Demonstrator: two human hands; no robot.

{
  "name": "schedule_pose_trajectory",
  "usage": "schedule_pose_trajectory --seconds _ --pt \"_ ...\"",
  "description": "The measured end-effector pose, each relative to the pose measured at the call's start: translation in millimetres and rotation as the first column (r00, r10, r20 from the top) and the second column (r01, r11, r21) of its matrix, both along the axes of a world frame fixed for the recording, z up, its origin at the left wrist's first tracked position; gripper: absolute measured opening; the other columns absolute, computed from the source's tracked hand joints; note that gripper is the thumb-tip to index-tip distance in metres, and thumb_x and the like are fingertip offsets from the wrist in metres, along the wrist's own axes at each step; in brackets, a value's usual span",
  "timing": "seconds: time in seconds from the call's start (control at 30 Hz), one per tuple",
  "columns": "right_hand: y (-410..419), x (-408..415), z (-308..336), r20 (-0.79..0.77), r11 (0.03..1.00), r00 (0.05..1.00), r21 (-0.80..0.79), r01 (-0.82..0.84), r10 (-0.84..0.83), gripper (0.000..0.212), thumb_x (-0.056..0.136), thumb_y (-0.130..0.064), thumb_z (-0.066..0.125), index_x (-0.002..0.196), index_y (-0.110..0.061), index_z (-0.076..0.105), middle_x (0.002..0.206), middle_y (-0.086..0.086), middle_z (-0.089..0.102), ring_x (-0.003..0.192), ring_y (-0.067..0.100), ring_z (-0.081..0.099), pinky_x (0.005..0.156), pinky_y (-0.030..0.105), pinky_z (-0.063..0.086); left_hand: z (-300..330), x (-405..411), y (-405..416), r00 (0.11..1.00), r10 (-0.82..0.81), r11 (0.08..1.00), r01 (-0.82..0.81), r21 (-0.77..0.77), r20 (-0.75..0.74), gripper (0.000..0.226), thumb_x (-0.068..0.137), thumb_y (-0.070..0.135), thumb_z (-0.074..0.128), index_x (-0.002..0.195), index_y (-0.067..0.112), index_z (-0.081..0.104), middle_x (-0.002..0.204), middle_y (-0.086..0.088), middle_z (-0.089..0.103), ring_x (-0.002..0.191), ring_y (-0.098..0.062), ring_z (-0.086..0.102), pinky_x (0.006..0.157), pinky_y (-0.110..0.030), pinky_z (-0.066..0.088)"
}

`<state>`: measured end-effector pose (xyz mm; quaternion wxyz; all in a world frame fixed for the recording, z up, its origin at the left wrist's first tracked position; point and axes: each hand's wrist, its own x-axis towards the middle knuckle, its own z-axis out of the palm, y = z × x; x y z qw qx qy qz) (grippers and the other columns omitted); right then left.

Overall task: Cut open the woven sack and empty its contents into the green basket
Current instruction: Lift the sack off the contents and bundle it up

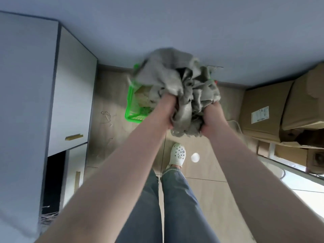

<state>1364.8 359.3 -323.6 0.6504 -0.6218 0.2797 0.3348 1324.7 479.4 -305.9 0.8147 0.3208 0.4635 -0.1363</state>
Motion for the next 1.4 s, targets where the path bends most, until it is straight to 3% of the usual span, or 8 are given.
schedule_pose_trajectory --seconds 0.13,0.23,0.37,0.47,0.57,1.0,1.27,1.4 --pt "-35.6 40.0 16.2 -0.001 0.991 0.993 0.066 0.116 -0.117 0.075 0.057 -0.023 0.081 0.127 -0.007 0.059 0.12 0.017 0.066 0.106 0.031 0.066 0.08 0.042 0.056 6.3 1.1 53.6 0.957 0.202 0.962 -0.155 0.223 -0.207 0.034 0.097 0.048 0.041 0.086 0.021 0.059 0.082 0.003 0.06 0.07 -0.015 0.055 0.071 -0.028 0.045" --pt "-19.4 28.3 15.8 -0.047 0.995 0.995 -0.053 0.083 -0.085 0.048 0.076 -0.02 0.063 0.123 -0.008 0.062 0.11 0.012 0.068 0.108 0.034 0.066 0.087 0.048 0.056 24.8 -4.1 35.0 0.968 0.168 0.979 -0.142 0.146 -0.185 0.033 0.098 0.045 0.042 0.083 0.02 0.058 0.077 0.001 0.06 0.065 -0.014 0.057 0.057 -0.026 0.046" --pt "2.6 -0.1 39.1 -0.014 0.996 0.997 -0.061 -0.07 0.07 0.022 0.081 -0.017 0.067 0.102 -0.017 0.063 0.102 0.009 0.068 0.092 0.026 0.068 0.074 0.04 0.06 48.1 -5.1 4.5 0.998 -0.065 0.998 0.064 -0.005 -0.028 0.04 0.1 0.049 0.037 0.104 0.017 0.061 0.108 -0.008 0.066 0.094 -0.018 0.064 0.073 -0.028 0.05" --pt "-33.2 25.2 73.4 0.025 0.996 0.999 0.089 -0.026 0.023 0.05 0.074 -0.03 0.077 0.118 -0.011 0.065 0.113 0.015 0.07 0.1 0.031 0.067 0.07 0.038 0.059 57.1 -19.9 43.6 0.993 -0.01 0.958 0.044 0.283 -0.12 0.033 0.097 0.046 0.046 0.111 0.022 0.063 0.114 0.001 0.071 0.083 -0.008 0.065 0.067 -0.019 0.047" --pt "-50.3 41.2 116.7 0.043 0.984 0.997 0.166 -0.064 0.058 0.052 0.074 -0.048 0.067 0.114 -0.014 0.066 0.109 0.005 0.073 0.097 0.023 0.069 0.066 0.033 0.06 63.0 -35.3 70.9 0.983 -0.011 0.923 0.08 0.376 -0.182 0.045 0.093 0.043 0.053 0.131 0.017 0.056 0.137 -0.003 0.058 0.119 -0.02 0.056 0.098 -0.032 0.041" --pt "-59.8 66.2 182.1 0.208 0.978 0.975 0.175 -0.111 0.074 0.033 0.097 -0.048 0.043 0.097 -0.027 0.068 0.1 -0.004 0.075 0.092 0.015 0.072 0.076 0.031 0.059 102.2 -47.5 75.1 0.983 -0.184 0.827 0.14 0.544 0.027 0.038 0.094 0.012 0.056 0.131 0.018 0.057 0.122 -0.005 0.062 0.116 -0.018 0.058 0.107 -0.04 0.043" --pt "-26.0 30.2 170.7 0.259 0.915 0.878 -0.075 -0.396 0.402 0.032 0.076 -0.015 0.067 0.106 -0.003 0.065 0.099 0.014 0.07 0.094 0.027 0.069 0.078 0.043 0.059 141.6 -35.4 71.8 0.897 -0.23 0.799 -0.048 0.599 0.378 0.115 0.067 0.05 0.081 0.152 0.039 0.003 0.16 -0.008 0.018 0.136 -0.024 0.043 0.11 -0.045 0.039" --pt "-14.3 21.8 173.8 0.268 0.86 0.819 -0.116 -0.496 0.508 0.034 0.071 -0.015 0.069 0.105 -0.01 0.069 0.099 0.011 0.072 0.099 0.028 0.069 0.083 0.046 0.058 156.3 -35.7 82.9 0.931 -0.154 0.764 -0.1 0.637 0.331 0.106 0.073 0.025 0.082 0.152 0.028 0.011 0.145 -0.011 0.045 0.105 -0.009 0.067 0.089 -0.035 0.055"
